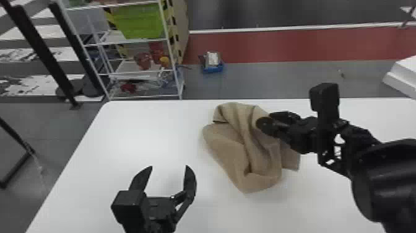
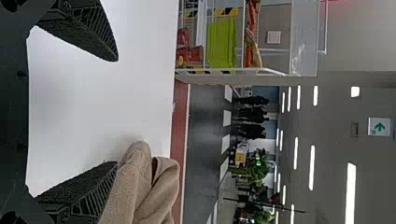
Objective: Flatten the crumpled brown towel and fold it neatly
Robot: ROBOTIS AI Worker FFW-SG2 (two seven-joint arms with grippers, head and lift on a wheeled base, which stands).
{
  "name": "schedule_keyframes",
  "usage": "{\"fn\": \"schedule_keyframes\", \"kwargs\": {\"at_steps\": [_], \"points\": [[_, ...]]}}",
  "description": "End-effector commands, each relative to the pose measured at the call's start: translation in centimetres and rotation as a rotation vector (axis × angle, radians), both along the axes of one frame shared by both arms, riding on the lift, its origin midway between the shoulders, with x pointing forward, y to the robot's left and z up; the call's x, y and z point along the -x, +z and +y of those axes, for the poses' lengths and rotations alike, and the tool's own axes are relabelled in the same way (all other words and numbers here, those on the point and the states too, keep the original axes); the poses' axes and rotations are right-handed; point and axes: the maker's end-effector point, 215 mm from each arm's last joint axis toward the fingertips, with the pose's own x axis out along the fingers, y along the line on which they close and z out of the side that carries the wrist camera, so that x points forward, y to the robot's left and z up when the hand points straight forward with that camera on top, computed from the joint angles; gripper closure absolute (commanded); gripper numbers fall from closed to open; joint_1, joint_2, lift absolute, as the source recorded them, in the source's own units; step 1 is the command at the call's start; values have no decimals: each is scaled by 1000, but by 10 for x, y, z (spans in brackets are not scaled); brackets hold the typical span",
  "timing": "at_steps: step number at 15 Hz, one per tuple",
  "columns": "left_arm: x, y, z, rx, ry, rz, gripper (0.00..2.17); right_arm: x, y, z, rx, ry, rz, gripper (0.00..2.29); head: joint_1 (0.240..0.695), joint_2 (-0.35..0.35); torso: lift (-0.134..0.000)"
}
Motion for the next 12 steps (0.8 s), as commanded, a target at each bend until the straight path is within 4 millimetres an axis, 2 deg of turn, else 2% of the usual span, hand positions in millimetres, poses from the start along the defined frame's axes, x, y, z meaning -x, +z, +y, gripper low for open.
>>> {"fn": "schedule_keyframes", "kwargs": {"at_steps": [1,2,3,5,6,7,9,12], "points": [[-1,1,-1,1,-2,-2,93,16,-23,-4,79,59,69,46,695,130,-124],[-1,1,-1,1,-2,-2,93,23,-22,-2,73,74,69,49,695,133,-124],[-1,0,-1,0,-2,1,93,29,-14,-8,45,70,67,53,695,135,-124],[-1,0,-1,0,-2,1,93,36,13,-31,-7,28,35,53,695,129,-124],[-1,-1,-1,0,-2,2,93,41,14,-53,3,-9,54,56,695,121,-124],[-1,-1,-1,0,-2,2,93,49,10,-72,23,-39,88,73,695,109,-124],[-2,-2,-3,1,-6,2,93,62,-12,-109,54,-98,169,194,695,73,-124],[-2,-2,-6,2,-13,3,93,66,-24,-131,97,-123,197,306,695,5,-124]]}}
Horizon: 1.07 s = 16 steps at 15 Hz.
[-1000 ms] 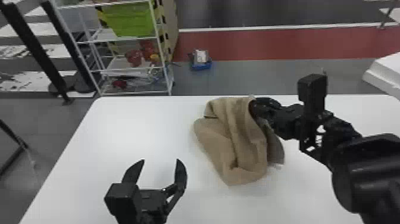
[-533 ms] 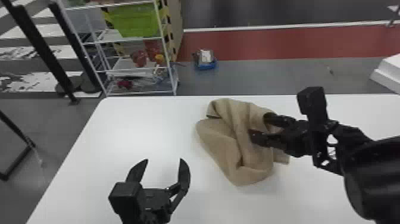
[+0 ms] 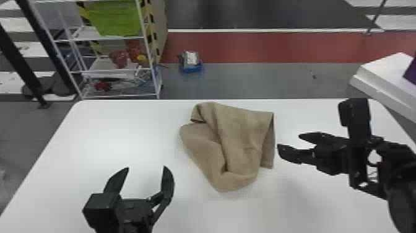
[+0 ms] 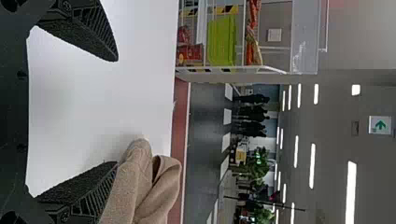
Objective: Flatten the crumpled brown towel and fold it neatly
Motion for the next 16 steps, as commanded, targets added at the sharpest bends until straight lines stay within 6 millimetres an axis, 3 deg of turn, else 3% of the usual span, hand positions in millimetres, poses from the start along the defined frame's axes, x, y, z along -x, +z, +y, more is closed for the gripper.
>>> {"fn": "schedule_keyframes", "kwargs": {"at_steps": [1,5,9,16], "points": [[0,0,-1,0,-1,0,93,3,-10,-14,27,-15,32,380,695,-9,-124],[1,1,-1,1,0,-1,93,-2,-20,-5,57,-9,87,643,695,-29,-124],[2,1,1,0,3,0,93,12,-39,-6,102,-11,206,643,695,-21,-124],[1,2,1,-2,4,-2,93,2,-50,20,128,28,260,643,695,-7,-124]]}}
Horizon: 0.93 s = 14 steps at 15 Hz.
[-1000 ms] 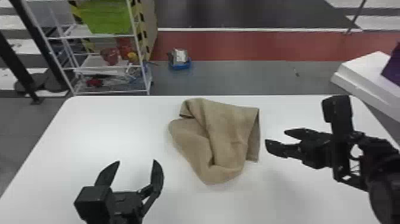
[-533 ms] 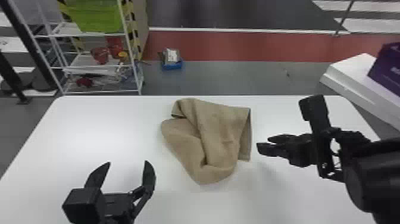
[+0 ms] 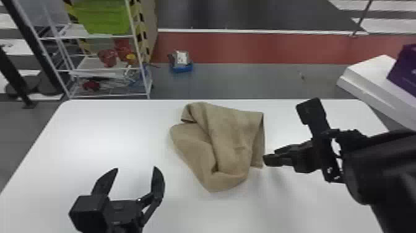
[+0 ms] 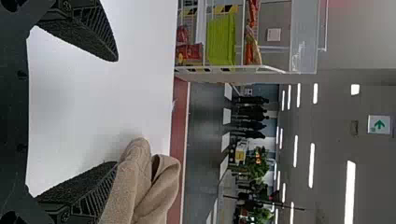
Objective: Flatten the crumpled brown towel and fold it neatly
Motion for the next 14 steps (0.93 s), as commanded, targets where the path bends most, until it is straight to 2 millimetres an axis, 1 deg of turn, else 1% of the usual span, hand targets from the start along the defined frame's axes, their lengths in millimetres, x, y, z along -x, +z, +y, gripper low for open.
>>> {"fn": "schedule_keyframes", "kwargs": {"at_steps": [1,6,12,13,14], "points": [[1,-1,3,-3,6,3,93,3,-8,10,18,19,30,643,695,3,-124],[0,0,2,-2,5,0,93,1,-21,22,53,43,54,643,695,26,-124],[0,1,2,-1,5,-3,93,-2,-26,28,76,59,62,653,695,38,-124],[0,0,2,-1,6,0,93,-2,-26,29,79,63,62,788,695,39,-124],[0,2,2,0,6,-5,93,-2,-26,29,81,63,60,1008,695,41,-124]]}}
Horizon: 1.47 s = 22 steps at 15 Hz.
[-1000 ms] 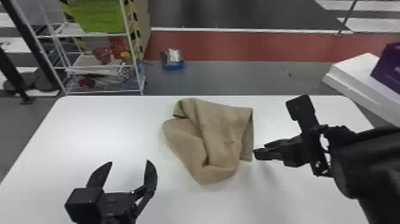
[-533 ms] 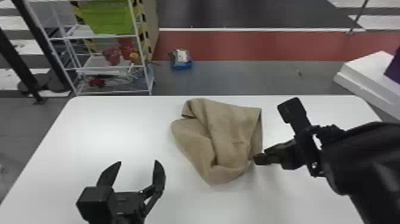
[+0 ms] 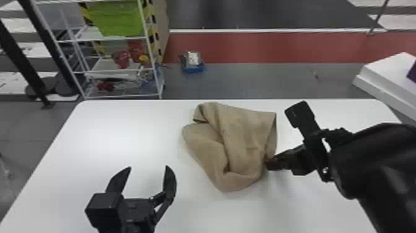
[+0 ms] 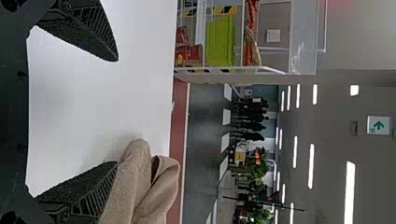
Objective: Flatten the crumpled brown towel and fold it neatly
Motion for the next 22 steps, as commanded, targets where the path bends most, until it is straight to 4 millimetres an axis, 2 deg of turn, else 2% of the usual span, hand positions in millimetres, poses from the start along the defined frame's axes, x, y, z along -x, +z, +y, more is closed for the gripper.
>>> {"fn": "schedule_keyframes", "kwargs": {"at_steps": [1,2,3,5,6,7,8,10,11,12,13,14,16,17,19,20,22], "points": [[0,1,-1,3,0,-3,93,0,0,0,5,2,-1,1021,695,42,-124],[0,1,-1,3,0,-3,93,-1,0,0,8,1,-2,1031,695,43,-124],[0,1,0,0,0,-2,93,0,-1,0,7,3,-2,1170,695,43,-124],[0,2,-1,2,-1,-4,93,-6,9,-3,-19,-1,-47,1183,695,41,-124],[0,2,-1,2,-1,-3,93,-14,31,1,-75,-5,-107,1183,695,41,-124],[0,3,0,1,0,-5,93,-25,64,0,-148,-22,-188,1180,695,40,-124],[0,4,1,1,1,-6,93,-34,93,-6,-189,-45,-246,1183,695,39,-124],[1,4,1,1,1,-5,93,-50,162,-21,-295,-65,-394,1180,695,38,-124],[1,4,1,1,1,-5,93,-53,180,-26,-321,-76,-424,1180,695,33,-124],[1,6,-1,2,-4,-8,93,-58,208,-32,-355,-85,-474,1180,695,26,-124],[1,6,-2,2,-5,-9,93,-61,223,-32,-378,-83,-497,1180,695,18,-124],[1,7,-4,5,-11,-10,93,-60,231,-27,-404,-64,-496,1180,695,11,-124],[3,4,-18,9,-60,7,93,-59,230,-15,-375,-44,-497,1180,695,4,-124],[6,1,-26,13,-90,26,97,-57,227,-3,-369,-23,-490,1180,695,2,-124],[7,0,-36,20,-109,28,97,-55,238,29,-425,36,-569,1180,695,0,-124],[6,1,-36,18,-110,29,97,-48,230,43,-413,76,-550,1180,695,11,-124],[5,2,-36,18,-110,26,97,-54,280,48,-544,49,-707,1180,695,35,-124]]}}
